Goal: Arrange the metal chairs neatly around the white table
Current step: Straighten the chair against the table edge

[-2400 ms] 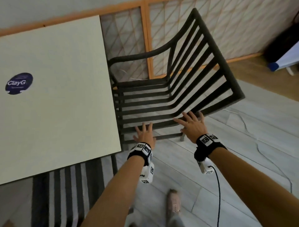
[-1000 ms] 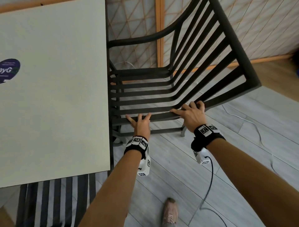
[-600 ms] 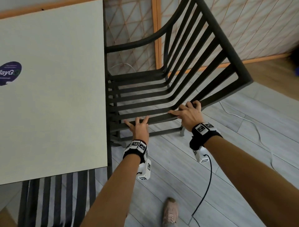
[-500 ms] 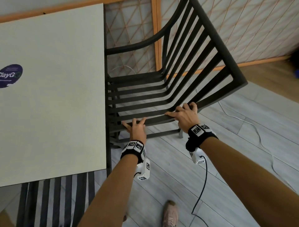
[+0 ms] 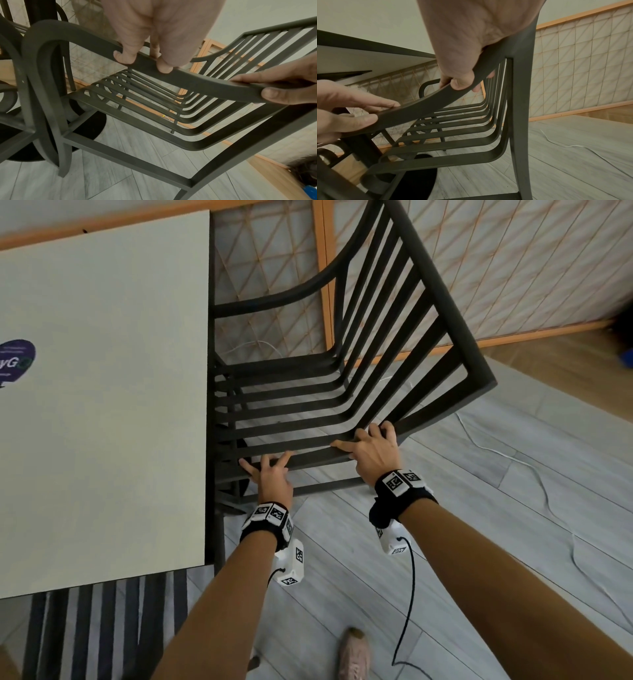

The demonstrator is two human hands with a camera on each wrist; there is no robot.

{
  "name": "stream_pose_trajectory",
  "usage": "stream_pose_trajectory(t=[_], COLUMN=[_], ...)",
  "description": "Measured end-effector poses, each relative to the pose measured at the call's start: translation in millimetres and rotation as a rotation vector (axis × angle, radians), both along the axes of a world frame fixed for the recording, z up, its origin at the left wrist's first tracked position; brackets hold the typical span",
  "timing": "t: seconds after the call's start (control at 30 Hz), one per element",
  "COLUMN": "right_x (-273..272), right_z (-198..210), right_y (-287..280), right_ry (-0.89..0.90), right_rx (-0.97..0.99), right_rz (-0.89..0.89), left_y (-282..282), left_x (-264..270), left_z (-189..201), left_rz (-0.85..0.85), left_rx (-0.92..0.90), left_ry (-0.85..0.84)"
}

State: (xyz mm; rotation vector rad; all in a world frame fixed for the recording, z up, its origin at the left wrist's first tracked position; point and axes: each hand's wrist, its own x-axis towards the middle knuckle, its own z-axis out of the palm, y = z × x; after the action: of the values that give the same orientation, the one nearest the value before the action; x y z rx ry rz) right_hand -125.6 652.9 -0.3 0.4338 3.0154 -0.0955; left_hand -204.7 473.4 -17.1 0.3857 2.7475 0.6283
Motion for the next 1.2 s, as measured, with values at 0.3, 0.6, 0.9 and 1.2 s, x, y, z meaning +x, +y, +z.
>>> stream_pose_trajectory(t=[0.3, 0.6, 0.9, 1.2], right_x=[4.9, 22.7, 70.6, 116.5], right_z=[5.0, 39.1, 115.8, 177.9], right_y=[-6.7, -53.0, -182.1, -425.7], right_ry=[-0.026, -0.092, 0.084, 0.104], right_rx=[0.006, -0.288, -0.603, -0.647], right_rz=[0.02, -0.045, 0.14, 0.317], left_y=[-16.9, -46.0, -205.5, -438.2], left_x=[5.1, 59.5, 79.0, 87.6], left_z=[1.6, 46.5, 181.9, 230.3], left_rz=[-0.127, -0.129, -0.464, -0.5], left_rx=[-0.073, 0.071, 0.027, -0.286], left_ry=[-0.051, -0.292, -0.487, -0.489])
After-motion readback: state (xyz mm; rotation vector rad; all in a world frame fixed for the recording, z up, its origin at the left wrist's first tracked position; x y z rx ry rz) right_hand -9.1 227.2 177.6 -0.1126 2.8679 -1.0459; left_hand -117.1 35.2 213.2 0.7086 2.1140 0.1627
